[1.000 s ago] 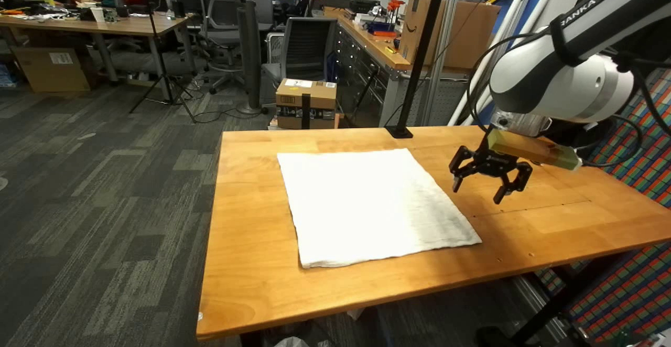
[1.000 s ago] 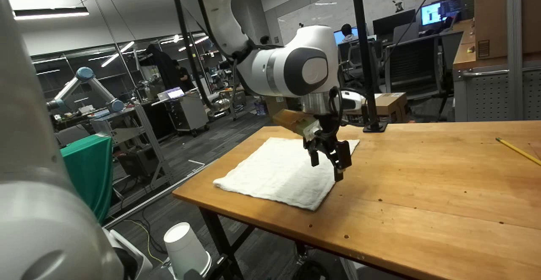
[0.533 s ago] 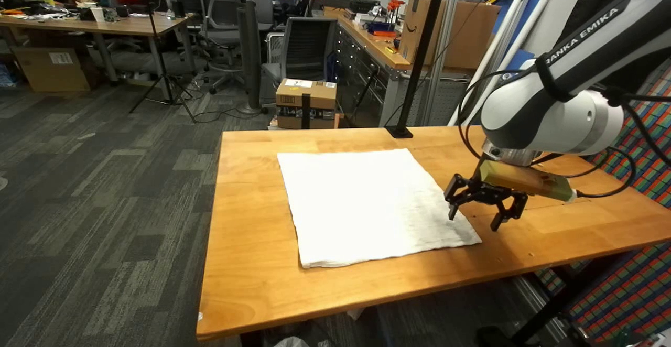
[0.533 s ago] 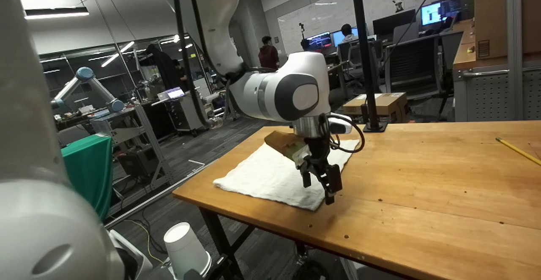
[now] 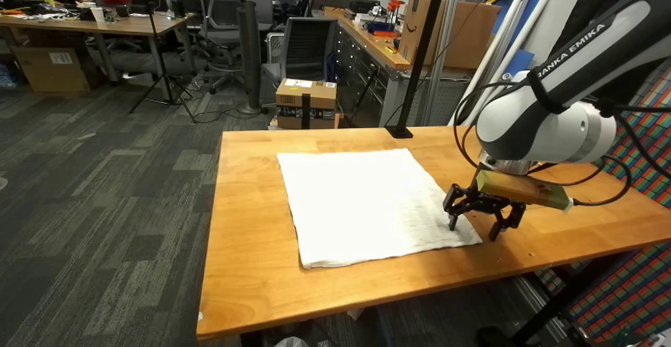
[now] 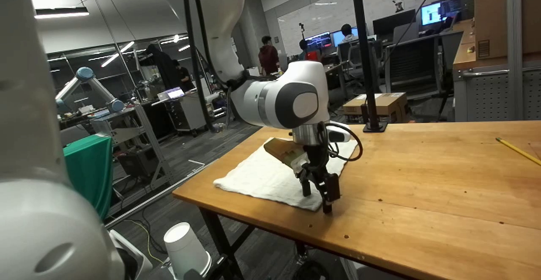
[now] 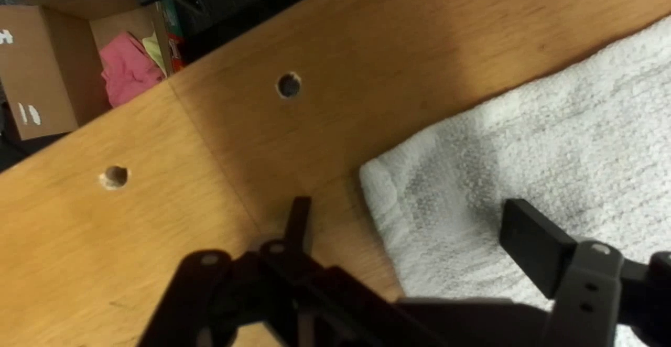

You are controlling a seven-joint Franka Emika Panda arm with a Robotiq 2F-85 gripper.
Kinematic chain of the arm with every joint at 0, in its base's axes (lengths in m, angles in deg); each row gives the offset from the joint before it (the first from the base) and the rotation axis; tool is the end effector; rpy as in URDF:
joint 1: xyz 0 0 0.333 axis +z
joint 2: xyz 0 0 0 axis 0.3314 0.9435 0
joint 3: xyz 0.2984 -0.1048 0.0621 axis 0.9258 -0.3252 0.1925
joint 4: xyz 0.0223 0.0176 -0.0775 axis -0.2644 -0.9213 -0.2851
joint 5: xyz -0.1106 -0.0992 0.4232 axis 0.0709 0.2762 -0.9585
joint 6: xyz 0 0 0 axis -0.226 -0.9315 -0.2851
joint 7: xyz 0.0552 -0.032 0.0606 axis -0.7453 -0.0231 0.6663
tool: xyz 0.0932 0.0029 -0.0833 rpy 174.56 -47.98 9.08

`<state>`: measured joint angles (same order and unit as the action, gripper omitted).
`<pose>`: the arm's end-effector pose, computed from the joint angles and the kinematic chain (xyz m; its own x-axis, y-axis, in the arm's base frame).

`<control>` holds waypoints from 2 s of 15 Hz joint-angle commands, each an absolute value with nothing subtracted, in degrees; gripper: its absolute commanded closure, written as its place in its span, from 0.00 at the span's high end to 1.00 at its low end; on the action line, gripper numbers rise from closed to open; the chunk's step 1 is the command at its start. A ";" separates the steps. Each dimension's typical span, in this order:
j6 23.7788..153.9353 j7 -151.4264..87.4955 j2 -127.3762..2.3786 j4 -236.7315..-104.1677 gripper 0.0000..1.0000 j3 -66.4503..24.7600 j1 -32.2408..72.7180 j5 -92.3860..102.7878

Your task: Fold the white towel

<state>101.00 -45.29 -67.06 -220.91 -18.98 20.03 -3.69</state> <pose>0.4787 -0.0134 0.1317 0.8996 -0.4116 -0.1459 -0.4149 -0.9098 0.0083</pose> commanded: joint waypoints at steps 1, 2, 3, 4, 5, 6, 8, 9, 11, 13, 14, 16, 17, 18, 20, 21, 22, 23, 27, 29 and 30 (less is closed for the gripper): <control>100.51 -46.57 -67.27 -220.21 0.58 -19.70 20.42 -2.33; 100.40 -46.65 -67.47 -220.18 0.51 -19.96 20.38 -1.89; 100.32 -46.85 -67.60 -220.12 0.44 -20.24 20.37 -1.39; 100.01 -46.93 -67.73 -219.95 0.35 -20.55 20.30 -0.81; 99.81 -47.26 -67.79 -219.75 0.28 -20.90 20.31 -0.04; 99.58 -47.49 -67.84 -219.51 0.19 -21.14 20.29 0.45; 99.02 -48.49 -67.98 -218.80 0.05 -21.77 20.33 1.94; 98.61 -49.19 -68.03 -218.32 0.02 -22.05 20.46 2.75; 97.19 -51.23 -68.08 -216.80 0.00 -22.35 21.06 5.04; 95.75 -53.68 -67.97 -215.04 0.03 -22.41 21.85 8.09; 94.75 -55.09 -67.85 -213.91 0.03 -22.33 22.40 9.87; 91.95 -58.18 -67.36 -211.04 0.03 -21.82 23.84 13.27; 90.45 -59.43 -66.99 -209.51 0.03 -21.47 24.58 14.50; 88.86 -60.90 -66.62 -207.89 0.03 -21.03 25.54 15.74; 85.42 -63.43 -65.55 -204.45 0.03 -19.89 27.46 17.46; 83.75 -64.63 -64.97 -202.84 0.03 -19.14 28.50 18.09; 82.16 -65.54 -64.31 -201.14 0.03 -18.46 29.36 18.50; 80.64 -66.43 -63.45 -199.33 0.03 -17.74 30.23 18.98; 74.60 -69.26 -60.06 -191.73 0.03 -15.24 33.69 19.30; 72.12 -70.00 -58.01 -187.61 0.03 -14.37 35.19 18.98; 70.96 -70.22 -56.93 -185.46 0.03 -14.04 35.96 19.05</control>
<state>75.71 -68.20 -60.77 -193.09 -14.98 34.17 17.77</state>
